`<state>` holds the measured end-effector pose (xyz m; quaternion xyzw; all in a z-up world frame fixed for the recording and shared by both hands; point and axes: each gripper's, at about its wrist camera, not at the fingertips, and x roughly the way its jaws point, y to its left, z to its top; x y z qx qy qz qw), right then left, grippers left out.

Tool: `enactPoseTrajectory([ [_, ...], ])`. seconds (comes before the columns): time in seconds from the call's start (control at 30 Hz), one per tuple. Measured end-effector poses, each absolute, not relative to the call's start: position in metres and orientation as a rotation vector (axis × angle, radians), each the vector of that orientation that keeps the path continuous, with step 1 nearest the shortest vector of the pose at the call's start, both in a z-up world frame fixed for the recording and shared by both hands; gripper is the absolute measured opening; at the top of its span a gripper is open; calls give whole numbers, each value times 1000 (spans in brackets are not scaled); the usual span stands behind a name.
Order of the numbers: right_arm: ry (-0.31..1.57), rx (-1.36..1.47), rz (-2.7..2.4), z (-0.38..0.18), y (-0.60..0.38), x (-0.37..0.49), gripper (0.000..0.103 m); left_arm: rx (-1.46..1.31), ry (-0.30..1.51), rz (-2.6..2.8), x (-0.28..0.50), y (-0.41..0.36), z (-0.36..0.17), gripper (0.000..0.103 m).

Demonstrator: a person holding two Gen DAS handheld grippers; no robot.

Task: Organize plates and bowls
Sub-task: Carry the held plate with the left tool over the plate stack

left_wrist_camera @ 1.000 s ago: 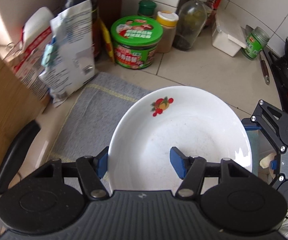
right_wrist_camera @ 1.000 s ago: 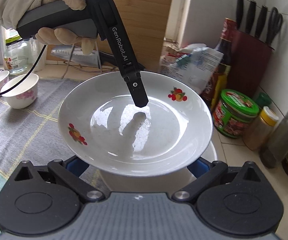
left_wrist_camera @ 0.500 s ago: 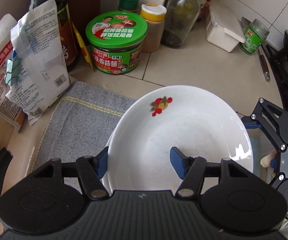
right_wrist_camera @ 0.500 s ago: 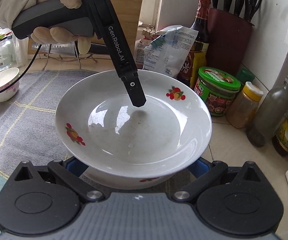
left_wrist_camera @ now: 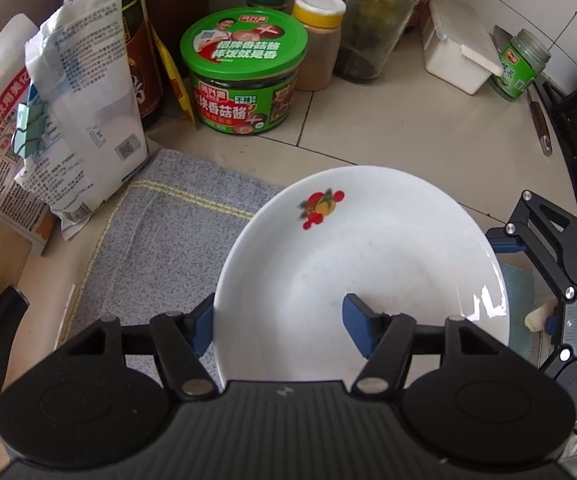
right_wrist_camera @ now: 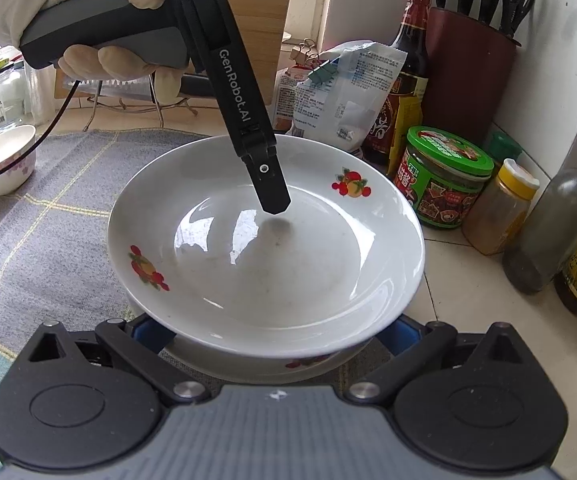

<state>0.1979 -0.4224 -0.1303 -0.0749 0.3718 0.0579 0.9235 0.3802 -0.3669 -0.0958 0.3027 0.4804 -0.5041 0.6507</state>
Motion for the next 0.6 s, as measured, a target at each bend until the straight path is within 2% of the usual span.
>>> enactPoseTrajectory([
  [0.27, 811, -144, 93, -128, -421, 203, 103, 728, 1086, -1116, 378, -369, -98, 67],
  [0.37, 814, -144, 84, -128, -421, 203, 103, 727, 1089, -1128, 379, -369, -100, 71],
  [0.6, 844, -128, 57, -128, -423, 207, 103, 770, 1075, -1107, 376, -374, -105, 72],
])
